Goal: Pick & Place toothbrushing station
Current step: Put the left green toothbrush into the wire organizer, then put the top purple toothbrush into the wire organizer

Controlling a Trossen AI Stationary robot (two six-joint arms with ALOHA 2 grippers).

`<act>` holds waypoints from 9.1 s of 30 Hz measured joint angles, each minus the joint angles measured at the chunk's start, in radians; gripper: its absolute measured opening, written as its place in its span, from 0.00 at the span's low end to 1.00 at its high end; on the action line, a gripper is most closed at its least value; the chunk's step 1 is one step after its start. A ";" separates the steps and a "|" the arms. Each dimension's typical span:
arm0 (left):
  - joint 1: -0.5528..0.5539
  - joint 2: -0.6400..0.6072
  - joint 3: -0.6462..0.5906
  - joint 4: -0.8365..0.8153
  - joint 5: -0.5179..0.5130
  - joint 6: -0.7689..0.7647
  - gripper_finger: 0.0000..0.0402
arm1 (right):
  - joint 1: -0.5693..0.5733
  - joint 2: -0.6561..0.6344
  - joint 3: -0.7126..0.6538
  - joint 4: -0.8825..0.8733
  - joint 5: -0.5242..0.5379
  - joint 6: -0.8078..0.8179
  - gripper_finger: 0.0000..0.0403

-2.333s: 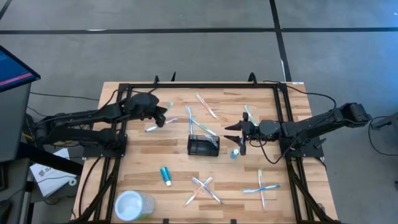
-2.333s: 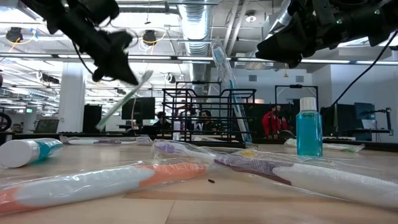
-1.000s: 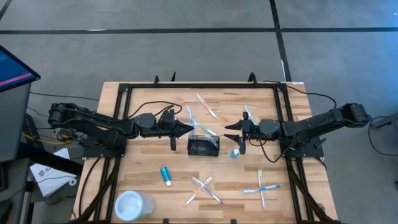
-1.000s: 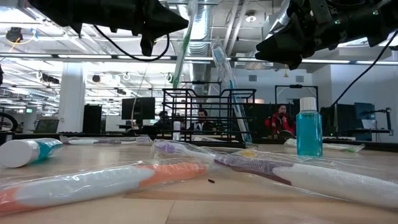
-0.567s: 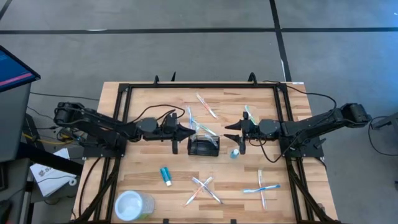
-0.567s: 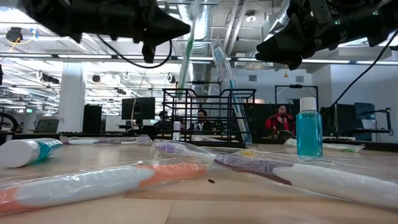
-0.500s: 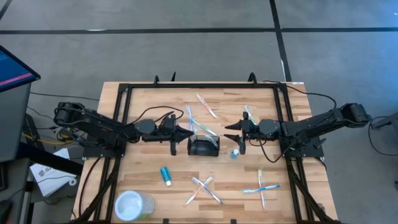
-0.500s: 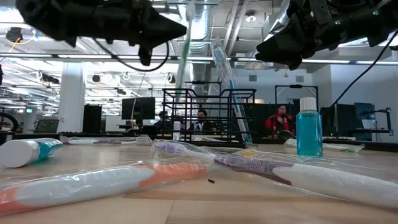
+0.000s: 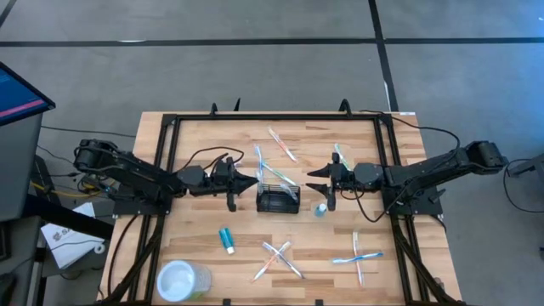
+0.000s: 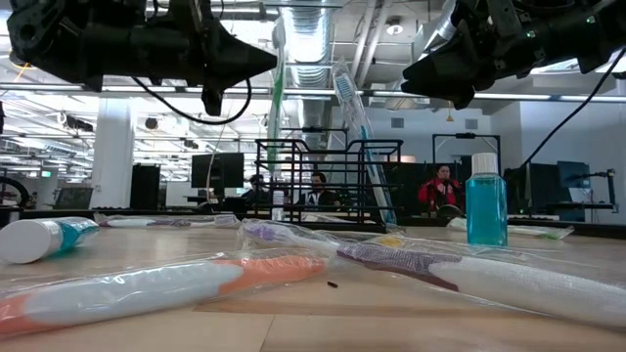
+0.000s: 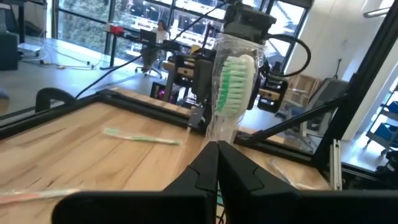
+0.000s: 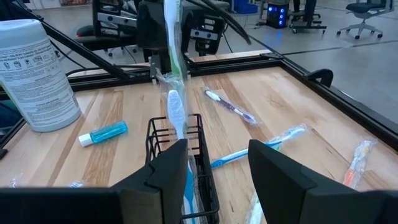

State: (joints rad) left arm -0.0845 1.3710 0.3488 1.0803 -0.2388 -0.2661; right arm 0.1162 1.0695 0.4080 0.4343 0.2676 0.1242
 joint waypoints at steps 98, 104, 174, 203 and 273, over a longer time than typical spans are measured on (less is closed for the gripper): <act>0.347 -0.209 0.104 -1.170 -0.024 -0.043 0.18 | -0.027 0.000 0.000 -0.020 -0.001 0.008 0.40; 0.394 -0.209 0.107 -1.191 -0.006 -0.022 0.27 | -0.027 0.000 0.000 -0.020 -0.001 0.008 0.40; 0.268 -0.462 0.105 -1.167 0.072 -0.091 0.00 | -0.025 0.000 0.000 -0.004 -0.007 0.023 0.40; -0.043 -0.138 0.106 -0.121 0.041 -0.013 0.00 | 0.101 0.013 0.045 0.252 -0.008 -0.065 0.40; -0.088 0.258 0.352 0.001 0.021 0.123 0.07 | 0.106 0.220 0.253 0.215 -0.064 -0.176 0.01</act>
State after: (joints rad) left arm -0.1726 1.6291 0.7006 1.0810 -0.2176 -0.1434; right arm 0.2222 1.2891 0.6605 0.6492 0.2041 -0.0518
